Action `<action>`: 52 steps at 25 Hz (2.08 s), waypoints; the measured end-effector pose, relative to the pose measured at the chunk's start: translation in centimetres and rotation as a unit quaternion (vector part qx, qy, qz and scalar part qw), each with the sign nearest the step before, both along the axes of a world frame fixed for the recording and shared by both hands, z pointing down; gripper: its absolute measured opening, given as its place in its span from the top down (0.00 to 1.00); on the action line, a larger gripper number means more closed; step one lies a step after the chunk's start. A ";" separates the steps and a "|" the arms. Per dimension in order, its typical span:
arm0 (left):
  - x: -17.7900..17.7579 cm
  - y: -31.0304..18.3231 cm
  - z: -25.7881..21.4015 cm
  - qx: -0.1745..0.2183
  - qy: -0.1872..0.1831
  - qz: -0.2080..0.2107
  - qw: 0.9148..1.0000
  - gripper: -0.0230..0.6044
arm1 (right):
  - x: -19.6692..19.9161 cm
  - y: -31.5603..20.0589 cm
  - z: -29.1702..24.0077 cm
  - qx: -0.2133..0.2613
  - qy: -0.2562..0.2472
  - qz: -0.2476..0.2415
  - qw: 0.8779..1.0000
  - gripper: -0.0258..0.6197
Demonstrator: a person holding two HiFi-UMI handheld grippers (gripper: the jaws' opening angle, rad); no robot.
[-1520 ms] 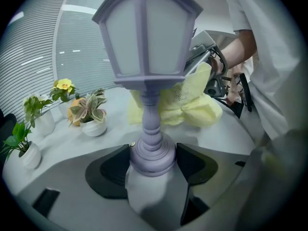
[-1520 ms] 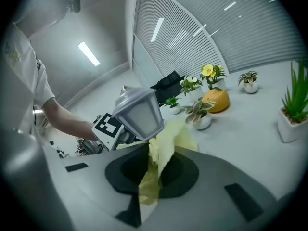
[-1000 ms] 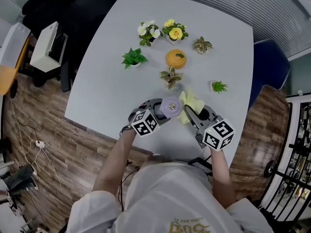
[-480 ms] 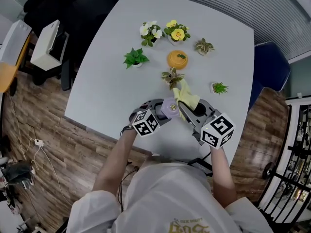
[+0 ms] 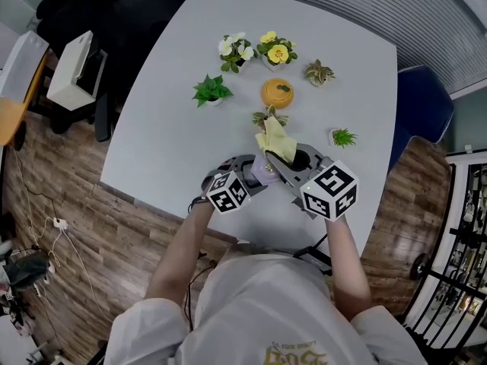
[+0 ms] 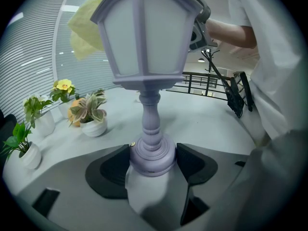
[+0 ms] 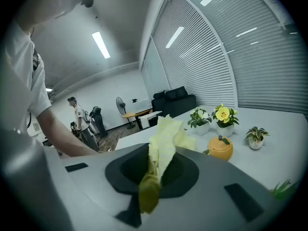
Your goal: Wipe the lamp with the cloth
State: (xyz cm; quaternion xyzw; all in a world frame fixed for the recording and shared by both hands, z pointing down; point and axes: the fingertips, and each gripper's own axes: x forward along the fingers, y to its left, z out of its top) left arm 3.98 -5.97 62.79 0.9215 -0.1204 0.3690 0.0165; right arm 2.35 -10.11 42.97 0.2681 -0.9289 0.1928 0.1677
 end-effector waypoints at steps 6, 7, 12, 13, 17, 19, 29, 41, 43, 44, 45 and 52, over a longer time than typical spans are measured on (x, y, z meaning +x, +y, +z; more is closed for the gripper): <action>0.0 -0.1 -0.1 0.001 0.000 -0.001 1.000 0.47 | -1.2 0.0 -0.3 0.013 0.031 -0.024 0.999 0.89; 0.0 -0.2 -0.1 0.002 0.001 -0.001 1.000 0.47 | -1.4 0.0 -0.3 0.018 0.038 -0.027 0.999 0.89; 0.0 0.0 -0.1 0.003 0.000 -0.001 1.000 0.47 | -1.8 0.5 -0.4 0.034 0.058 -0.038 0.997 0.89; 0.0 0.0 -0.1 0.003 0.000 -0.001 1.000 0.47 | -1.9 0.6 -0.4 0.037 0.061 -0.041 0.997 0.89; 0.1 0.0 0.1 0.003 -0.001 -0.001 1.000 0.47 | -2.6 0.9 -0.5 0.048 0.073 -0.055 0.995 0.89; 0.1 0.0 0.0 0.003 -0.001 -0.001 1.000 0.47 | -2.9 1.3 -0.5 0.053 0.082 -0.064 0.993 0.89; 0.1 -0.1 0.0 0.004 -0.002 -0.002 1.000 0.47 | -3.6 3.0 -0.6 0.060 0.106 -0.092 0.988 0.89; 0.1 0.0 0.0 0.006 -0.003 -0.002 1.000 0.47 | -2.9 5.1 -0.6 0.056 0.092 -0.096 0.990 0.89; 0.1 0.0 0.1 0.005 -0.004 -0.002 1.000 0.47 | -2.6 5.6 -0.2 0.054 0.095 -0.101 0.989 0.89; 0.1 0.0 0.1 0.005 -0.004 -0.002 1.000 0.47 | -2.4 6.0 0.1 0.050 0.095 -0.105 0.989 0.89; 0.1 0.0 0.1 0.005 -0.004 -0.002 1.000 0.47 | -2.3 6.4 0.3 0.045 0.094 -0.107 0.989 0.89; 0.0 -0.1 0.2 0.004 -0.003 -0.001 1.000 0.47 | -0.4 7.1 1.0 0.024 0.074 -0.076 0.994 0.89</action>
